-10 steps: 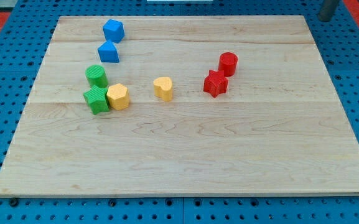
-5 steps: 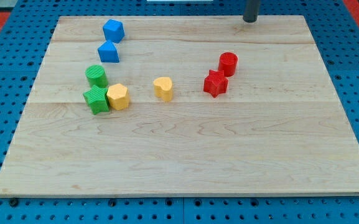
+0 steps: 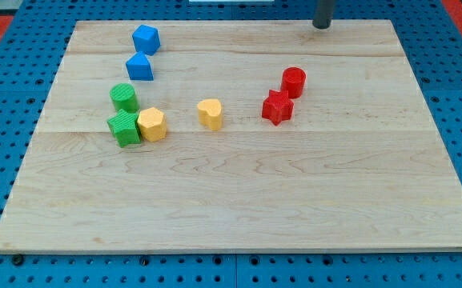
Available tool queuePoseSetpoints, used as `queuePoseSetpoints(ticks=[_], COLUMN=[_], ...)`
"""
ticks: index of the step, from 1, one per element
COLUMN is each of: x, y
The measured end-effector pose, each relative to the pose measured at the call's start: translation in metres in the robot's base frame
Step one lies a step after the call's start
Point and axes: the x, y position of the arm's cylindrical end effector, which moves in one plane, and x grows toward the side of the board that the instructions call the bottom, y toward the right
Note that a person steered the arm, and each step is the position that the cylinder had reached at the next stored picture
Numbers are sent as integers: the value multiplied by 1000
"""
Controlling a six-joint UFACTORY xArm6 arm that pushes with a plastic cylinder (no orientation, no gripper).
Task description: Place your arm parallel to the right of the red circle
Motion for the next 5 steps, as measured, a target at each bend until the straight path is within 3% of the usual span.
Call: queuePoseSetpoints(ticks=[5], x=[12], y=[-1])
